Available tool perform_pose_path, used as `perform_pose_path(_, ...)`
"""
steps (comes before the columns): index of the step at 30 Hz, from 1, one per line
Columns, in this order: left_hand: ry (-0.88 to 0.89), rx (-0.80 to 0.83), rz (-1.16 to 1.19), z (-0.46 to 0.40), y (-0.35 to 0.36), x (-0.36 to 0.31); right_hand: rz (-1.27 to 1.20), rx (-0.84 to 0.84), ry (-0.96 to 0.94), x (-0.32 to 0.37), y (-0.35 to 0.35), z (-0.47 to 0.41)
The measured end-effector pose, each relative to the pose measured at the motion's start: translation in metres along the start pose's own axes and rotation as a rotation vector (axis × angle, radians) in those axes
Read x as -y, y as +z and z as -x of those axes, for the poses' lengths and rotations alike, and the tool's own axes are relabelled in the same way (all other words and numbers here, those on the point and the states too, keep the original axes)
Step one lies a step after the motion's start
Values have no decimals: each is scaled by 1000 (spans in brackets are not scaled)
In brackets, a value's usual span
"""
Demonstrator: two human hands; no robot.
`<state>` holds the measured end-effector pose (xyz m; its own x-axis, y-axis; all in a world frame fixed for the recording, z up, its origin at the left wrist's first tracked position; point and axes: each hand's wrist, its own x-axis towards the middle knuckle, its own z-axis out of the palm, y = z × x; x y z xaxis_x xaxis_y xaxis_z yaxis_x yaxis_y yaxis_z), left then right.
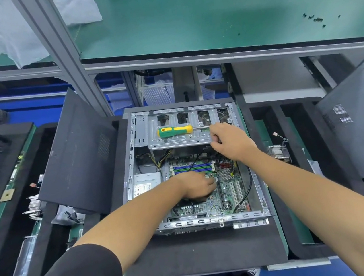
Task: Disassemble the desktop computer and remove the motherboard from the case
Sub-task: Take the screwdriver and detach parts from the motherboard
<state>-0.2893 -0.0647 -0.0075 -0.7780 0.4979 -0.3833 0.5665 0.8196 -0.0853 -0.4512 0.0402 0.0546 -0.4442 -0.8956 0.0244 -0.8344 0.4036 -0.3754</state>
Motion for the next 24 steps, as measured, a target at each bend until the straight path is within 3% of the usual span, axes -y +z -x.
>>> perform_pose_path(7,-21,18,84,1,-1,-1,-9,-6,-1,3,-2,1)
perform_pose_path(18,-323,-33,689,12,0,24,-3,7,-4,1,-2,0)
perform_pose_path(24,-371,-108,761,12,4,28,-6,6,-10,0,-1,0)
